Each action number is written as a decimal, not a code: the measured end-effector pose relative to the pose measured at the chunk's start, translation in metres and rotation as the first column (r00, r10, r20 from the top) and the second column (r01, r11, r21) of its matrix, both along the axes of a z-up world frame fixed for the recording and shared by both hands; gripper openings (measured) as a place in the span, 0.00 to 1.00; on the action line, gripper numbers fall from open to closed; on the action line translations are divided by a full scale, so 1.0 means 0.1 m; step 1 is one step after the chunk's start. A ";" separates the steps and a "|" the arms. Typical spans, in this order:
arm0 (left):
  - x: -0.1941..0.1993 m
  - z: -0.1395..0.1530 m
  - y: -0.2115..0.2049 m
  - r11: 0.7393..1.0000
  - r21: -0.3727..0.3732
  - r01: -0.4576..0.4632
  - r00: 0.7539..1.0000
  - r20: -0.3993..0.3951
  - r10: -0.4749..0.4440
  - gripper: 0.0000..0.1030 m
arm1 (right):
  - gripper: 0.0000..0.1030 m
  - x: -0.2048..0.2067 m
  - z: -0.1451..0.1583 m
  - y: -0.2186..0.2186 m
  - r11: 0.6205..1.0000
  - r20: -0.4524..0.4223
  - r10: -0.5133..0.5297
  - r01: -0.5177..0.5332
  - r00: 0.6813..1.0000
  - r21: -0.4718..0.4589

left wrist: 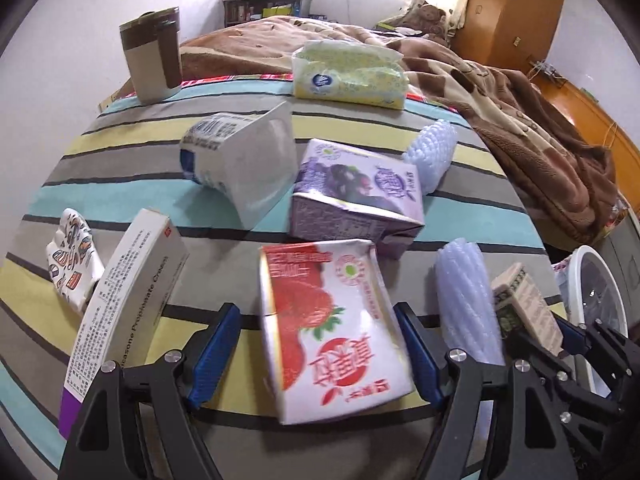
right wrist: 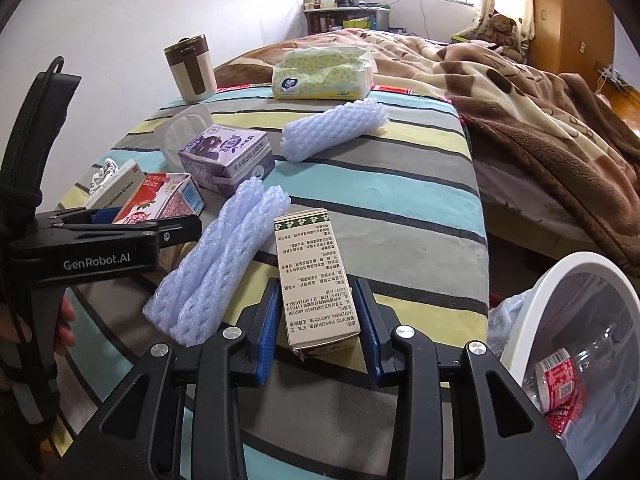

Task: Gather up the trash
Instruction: 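Grasp the strawberry juice carton with the left tool while the right tool grasps the small box, then carry the juice carton and small box over the white bin and open both tools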

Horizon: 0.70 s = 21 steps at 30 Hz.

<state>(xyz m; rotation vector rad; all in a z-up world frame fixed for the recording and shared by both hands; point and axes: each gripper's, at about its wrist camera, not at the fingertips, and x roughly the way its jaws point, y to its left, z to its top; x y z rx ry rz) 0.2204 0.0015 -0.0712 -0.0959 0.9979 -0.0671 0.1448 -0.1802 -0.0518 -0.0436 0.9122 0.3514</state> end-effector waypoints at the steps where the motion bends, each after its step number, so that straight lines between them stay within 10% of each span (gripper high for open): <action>1: 0.00 0.00 -0.01 1.000 0.002 0.010 1.000 0.000 -0.010 0.75 | 0.36 0.01 -0.01 -0.01 1.000 -0.007 -0.006 0.006 1.000 -0.002; 5: -0.03 0.03 0.00 1.000 -0.016 0.008 1.000 0.011 -0.007 0.60 | 0.34 -0.01 0.00 -0.05 1.000 -0.002 -0.027 0.027 1.000 0.009; 21: -0.40 0.40 -0.04 0.997 -0.062 0.052 0.992 0.120 -0.044 0.58 | 0.32 -0.23 0.26 -0.11 0.997 0.074 -0.058 0.053 0.996 0.064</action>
